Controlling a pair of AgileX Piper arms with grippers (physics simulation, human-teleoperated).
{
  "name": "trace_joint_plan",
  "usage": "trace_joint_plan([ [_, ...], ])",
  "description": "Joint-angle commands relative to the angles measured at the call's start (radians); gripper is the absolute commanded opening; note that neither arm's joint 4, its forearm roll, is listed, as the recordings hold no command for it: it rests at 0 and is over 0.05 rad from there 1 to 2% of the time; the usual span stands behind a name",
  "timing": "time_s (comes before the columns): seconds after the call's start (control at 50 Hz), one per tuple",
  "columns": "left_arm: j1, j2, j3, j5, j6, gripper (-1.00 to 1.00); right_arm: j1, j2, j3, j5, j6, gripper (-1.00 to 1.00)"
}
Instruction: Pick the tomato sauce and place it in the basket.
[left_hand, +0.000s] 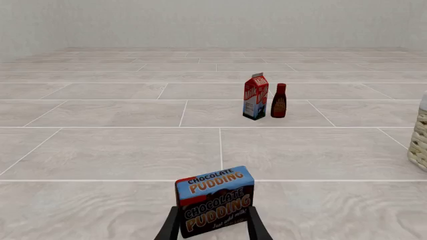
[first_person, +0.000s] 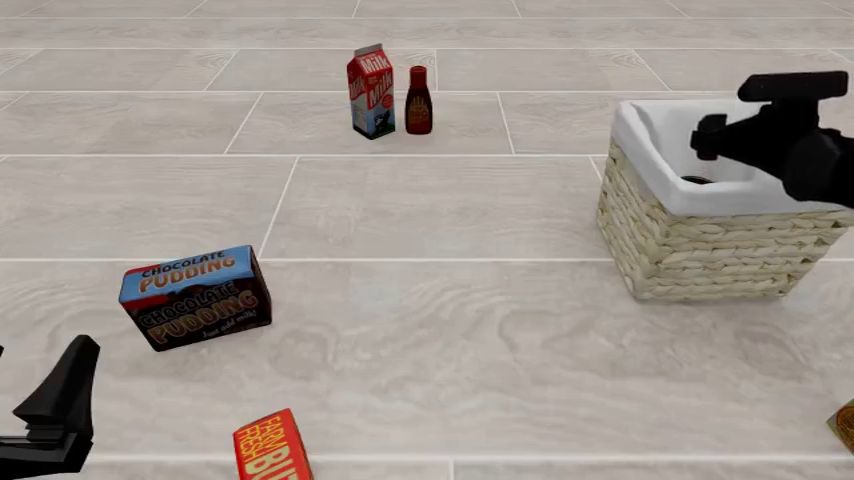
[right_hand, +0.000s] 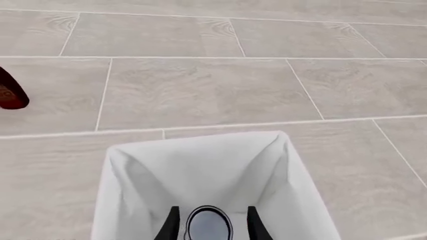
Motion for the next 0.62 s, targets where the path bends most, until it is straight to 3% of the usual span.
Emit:
trace_joint_plan([
  [0.02,0.0,0.0,0.0,0.0,0.0,1.0,0.016,-0.039,0.02,0.002,0.001,1.0],
  [0.34,0.0,0.0,0.0,0.0,0.0,1.0,0.052,-0.117,0.124,-0.045,0.003,1.0],
  [0.54,0.0,0.0,0.0,0.0,0.0,1.0,0.061,-0.194,0.23,-0.096,-0.022,1.0],
  [0.62,0.0,0.0,0.0,0.0,0.0,1.0,0.069,-0.252,0.305,-0.136,-0.059,1.0],
])
